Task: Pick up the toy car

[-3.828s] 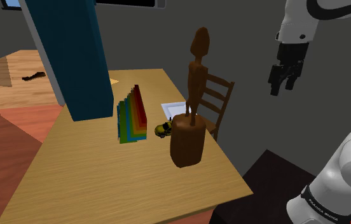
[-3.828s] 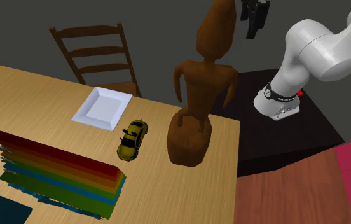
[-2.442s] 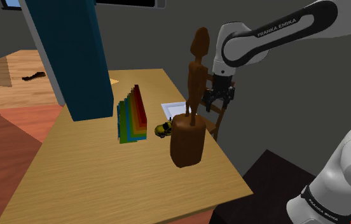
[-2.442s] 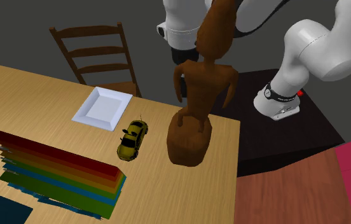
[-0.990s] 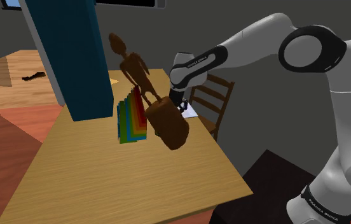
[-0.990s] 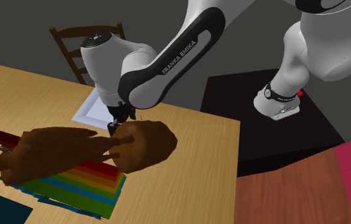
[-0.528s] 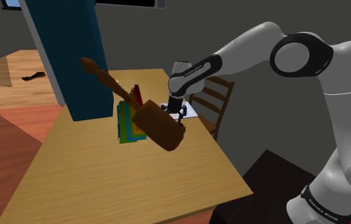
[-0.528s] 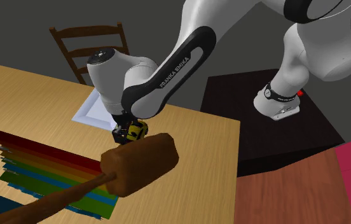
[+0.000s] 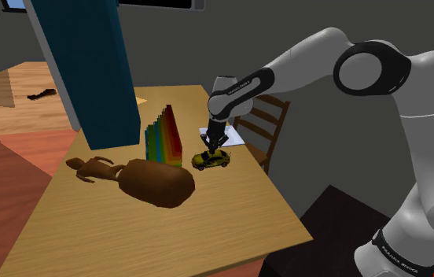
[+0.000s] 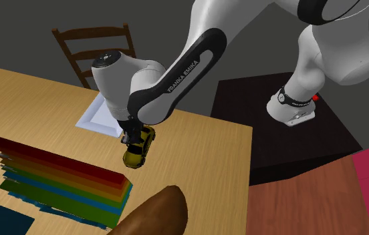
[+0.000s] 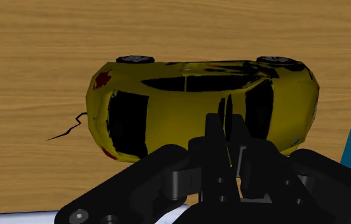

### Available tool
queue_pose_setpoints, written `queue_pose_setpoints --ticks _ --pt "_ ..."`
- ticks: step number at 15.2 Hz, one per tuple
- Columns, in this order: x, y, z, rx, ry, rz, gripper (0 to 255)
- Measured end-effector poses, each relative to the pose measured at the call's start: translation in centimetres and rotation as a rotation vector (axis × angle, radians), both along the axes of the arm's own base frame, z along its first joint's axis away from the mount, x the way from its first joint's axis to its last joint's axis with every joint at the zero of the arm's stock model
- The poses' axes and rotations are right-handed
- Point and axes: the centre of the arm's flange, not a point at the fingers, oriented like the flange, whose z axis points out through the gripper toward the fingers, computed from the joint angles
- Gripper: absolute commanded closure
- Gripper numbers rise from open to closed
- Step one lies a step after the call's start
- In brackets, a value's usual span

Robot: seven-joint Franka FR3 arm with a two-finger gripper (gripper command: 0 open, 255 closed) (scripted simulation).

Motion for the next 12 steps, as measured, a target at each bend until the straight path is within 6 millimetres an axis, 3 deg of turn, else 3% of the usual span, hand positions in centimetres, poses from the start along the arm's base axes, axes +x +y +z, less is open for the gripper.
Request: queue_pose_setpoints --ticks 3,12 --pt "-0.1 0.1 0.2 0.0 0.002 0.001 255" --pt "-0.1 0.0 4.7 0.0 0.003 0.002 255"
